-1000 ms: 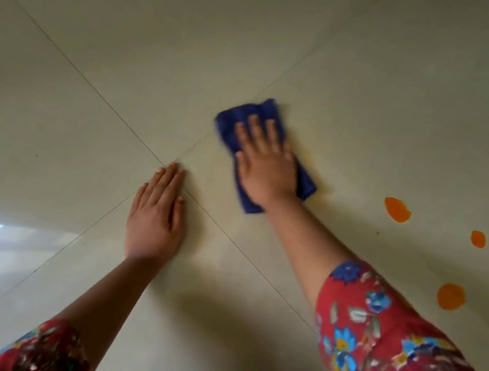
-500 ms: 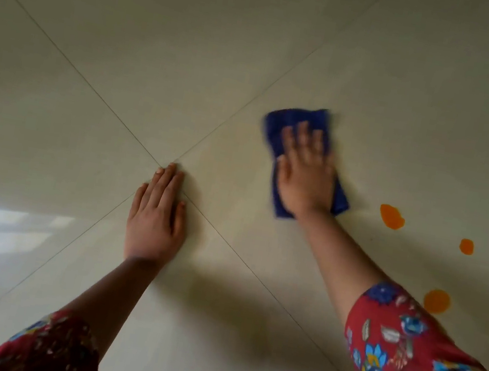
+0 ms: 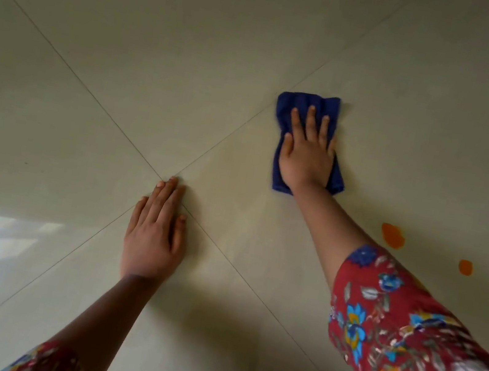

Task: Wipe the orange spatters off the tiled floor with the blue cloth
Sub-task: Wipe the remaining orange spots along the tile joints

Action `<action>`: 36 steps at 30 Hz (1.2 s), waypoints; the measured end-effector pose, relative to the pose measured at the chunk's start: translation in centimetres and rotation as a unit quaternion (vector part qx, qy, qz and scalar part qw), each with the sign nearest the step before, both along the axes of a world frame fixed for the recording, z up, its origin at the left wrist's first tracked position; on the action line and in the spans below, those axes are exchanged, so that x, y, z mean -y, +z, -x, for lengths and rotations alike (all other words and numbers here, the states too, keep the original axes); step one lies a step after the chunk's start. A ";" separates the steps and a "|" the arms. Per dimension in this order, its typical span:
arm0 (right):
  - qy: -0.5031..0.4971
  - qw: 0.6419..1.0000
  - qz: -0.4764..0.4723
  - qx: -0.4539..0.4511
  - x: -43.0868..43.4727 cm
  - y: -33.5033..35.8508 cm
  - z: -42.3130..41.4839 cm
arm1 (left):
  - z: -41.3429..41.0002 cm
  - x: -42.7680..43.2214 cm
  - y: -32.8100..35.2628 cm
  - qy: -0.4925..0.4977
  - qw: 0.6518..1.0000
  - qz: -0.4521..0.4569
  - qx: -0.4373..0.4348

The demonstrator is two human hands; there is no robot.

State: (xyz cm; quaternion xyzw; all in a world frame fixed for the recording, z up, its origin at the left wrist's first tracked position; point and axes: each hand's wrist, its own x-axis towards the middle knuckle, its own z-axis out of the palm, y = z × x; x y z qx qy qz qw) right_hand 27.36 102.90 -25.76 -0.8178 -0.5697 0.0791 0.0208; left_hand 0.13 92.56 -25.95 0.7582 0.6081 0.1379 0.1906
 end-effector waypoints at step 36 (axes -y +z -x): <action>0.311 0.950 0.002 0.017 31.6 -0.4 -1.3 | -11.2 4.5 1.8 -0.161 0.966 0.006 0.201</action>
